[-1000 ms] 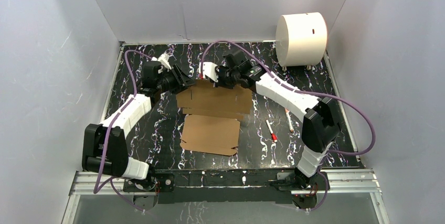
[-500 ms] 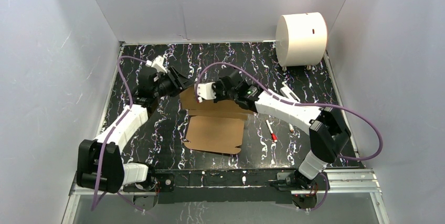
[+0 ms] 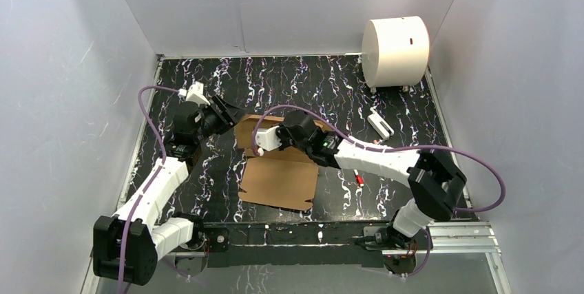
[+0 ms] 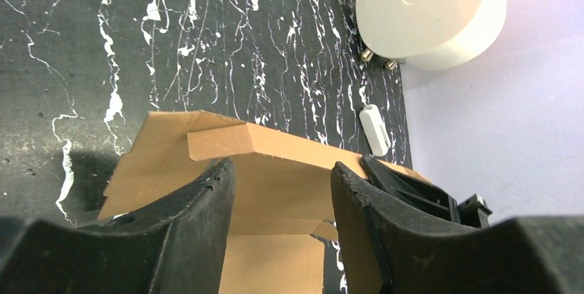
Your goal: Fold the paper box
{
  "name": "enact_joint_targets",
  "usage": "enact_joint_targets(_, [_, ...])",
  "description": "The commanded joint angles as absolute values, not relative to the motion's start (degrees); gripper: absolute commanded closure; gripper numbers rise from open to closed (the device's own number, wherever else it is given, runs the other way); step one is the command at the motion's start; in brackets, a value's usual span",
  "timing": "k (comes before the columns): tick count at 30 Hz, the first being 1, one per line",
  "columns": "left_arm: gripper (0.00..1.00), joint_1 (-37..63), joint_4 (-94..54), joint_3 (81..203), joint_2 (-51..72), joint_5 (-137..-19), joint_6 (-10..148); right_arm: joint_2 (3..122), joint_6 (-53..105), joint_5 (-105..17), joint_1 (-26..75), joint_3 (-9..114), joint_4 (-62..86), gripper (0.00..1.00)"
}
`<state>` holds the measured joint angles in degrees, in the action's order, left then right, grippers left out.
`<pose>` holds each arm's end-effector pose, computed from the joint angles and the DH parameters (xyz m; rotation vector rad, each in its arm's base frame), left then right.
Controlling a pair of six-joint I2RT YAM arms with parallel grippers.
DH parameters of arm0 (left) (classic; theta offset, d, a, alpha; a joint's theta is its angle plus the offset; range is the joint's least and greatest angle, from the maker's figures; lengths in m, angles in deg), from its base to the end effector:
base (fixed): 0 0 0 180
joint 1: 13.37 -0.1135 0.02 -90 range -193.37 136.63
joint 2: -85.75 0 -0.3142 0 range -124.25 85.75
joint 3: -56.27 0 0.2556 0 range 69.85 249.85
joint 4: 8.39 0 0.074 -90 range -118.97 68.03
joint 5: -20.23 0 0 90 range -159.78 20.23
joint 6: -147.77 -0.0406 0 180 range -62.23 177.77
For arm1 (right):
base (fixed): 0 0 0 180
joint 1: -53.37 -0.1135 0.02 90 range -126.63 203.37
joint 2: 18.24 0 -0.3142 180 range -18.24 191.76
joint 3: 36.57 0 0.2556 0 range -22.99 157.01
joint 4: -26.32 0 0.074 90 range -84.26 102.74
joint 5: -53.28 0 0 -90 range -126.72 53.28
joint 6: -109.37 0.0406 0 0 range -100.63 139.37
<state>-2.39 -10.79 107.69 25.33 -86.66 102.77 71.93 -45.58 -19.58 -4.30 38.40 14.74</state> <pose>0.2216 -0.0550 0.3245 -0.3264 1.8361 -0.9538 0.2071 0.3048 0.3099 -1.6891 1.1389 -0.3843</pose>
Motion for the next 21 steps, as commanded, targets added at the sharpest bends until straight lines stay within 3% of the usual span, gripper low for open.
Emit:
enact_joint_targets(1, [0.49,-2.6,-9.0,107.2,25.5,-83.9,101.7,68.9,-47.9,-15.9,-5.7,35.0,21.7,0.97])
enact_joint_targets(21, [0.59,-1.1,5.0,102.3,16.0,-92.8,105.9,72.3,-55.6,-4.9,-10.7,27.4,38.4,0.96])
